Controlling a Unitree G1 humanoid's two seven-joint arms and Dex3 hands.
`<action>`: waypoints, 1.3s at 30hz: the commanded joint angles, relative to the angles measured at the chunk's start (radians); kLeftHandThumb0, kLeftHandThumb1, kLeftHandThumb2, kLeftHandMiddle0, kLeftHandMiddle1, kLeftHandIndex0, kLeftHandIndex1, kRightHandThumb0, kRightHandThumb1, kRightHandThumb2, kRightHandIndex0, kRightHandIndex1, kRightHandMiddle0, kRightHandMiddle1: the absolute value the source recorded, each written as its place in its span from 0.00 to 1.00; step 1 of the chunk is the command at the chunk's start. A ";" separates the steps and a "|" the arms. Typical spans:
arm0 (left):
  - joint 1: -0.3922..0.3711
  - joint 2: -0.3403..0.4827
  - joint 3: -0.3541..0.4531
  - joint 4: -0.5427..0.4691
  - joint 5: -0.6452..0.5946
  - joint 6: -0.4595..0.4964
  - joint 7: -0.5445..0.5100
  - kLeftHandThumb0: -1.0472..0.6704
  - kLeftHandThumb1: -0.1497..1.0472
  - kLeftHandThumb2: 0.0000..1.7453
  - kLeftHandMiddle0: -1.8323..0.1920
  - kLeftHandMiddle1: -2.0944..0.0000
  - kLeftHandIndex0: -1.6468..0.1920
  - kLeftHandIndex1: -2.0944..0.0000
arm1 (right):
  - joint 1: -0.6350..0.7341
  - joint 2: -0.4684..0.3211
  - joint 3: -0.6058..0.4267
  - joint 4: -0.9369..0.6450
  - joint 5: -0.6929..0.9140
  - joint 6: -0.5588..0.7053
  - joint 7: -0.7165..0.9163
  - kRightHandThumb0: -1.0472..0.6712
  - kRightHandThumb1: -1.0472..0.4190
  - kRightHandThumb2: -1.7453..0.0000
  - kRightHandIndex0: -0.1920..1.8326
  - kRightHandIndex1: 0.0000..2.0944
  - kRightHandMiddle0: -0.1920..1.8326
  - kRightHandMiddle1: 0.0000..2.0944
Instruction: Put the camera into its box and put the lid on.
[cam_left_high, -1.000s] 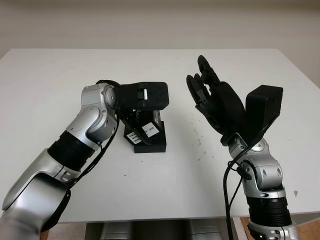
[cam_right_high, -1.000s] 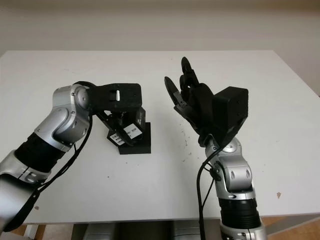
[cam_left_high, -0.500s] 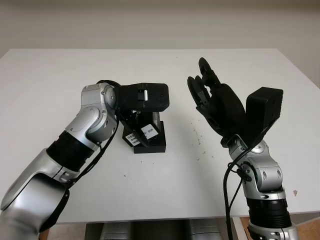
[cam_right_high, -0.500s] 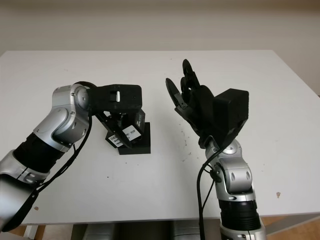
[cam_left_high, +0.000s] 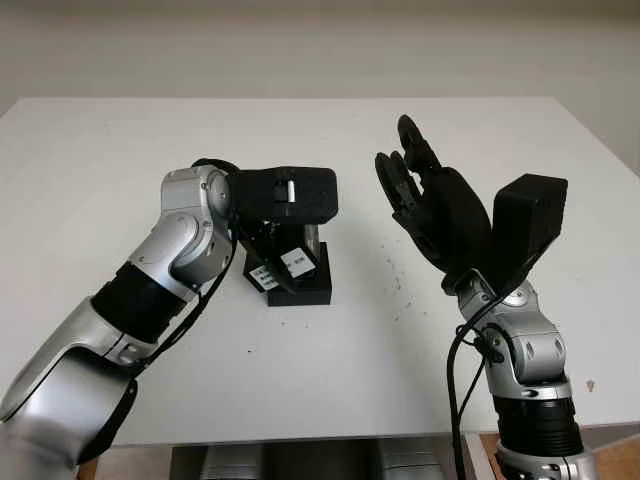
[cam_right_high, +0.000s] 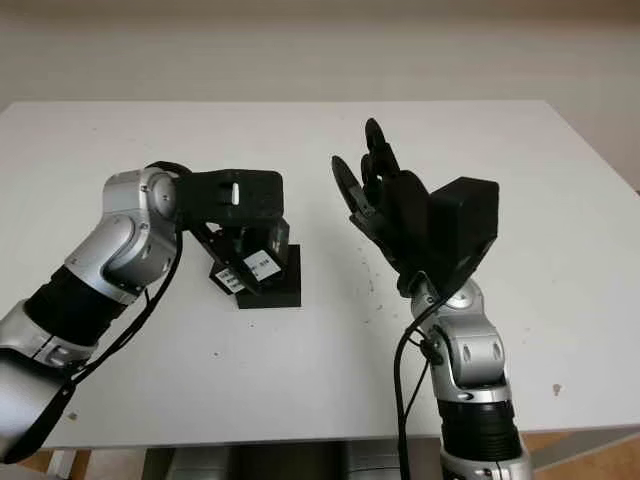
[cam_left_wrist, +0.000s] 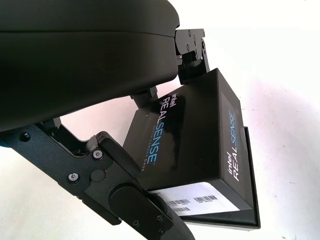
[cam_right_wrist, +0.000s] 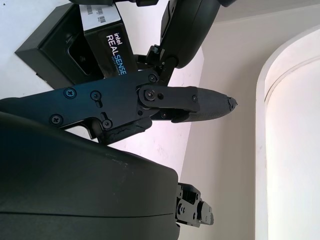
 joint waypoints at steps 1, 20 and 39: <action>0.002 -0.007 0.009 -0.004 -0.009 0.009 0.008 0.44 1.00 0.08 0.60 0.00 0.82 0.13 | 0.000 -0.005 -0.005 -0.022 0.001 0.006 0.001 0.22 0.00 0.77 0.00 0.00 0.00 0.01; 0.036 -0.014 0.005 -0.007 -0.077 -0.024 0.062 0.44 1.00 0.06 0.63 0.00 0.79 0.15 | 0.004 -0.014 -0.010 -0.034 -0.008 0.021 -0.002 0.21 0.00 0.77 0.00 0.00 0.00 0.01; 0.006 -0.050 -0.114 -0.090 -0.052 0.094 -0.057 0.23 1.00 0.30 1.00 0.97 1.00 1.00 | 0.010 -0.020 -0.002 -0.050 -0.013 0.039 0.005 0.20 0.00 0.77 0.00 0.00 0.00 0.02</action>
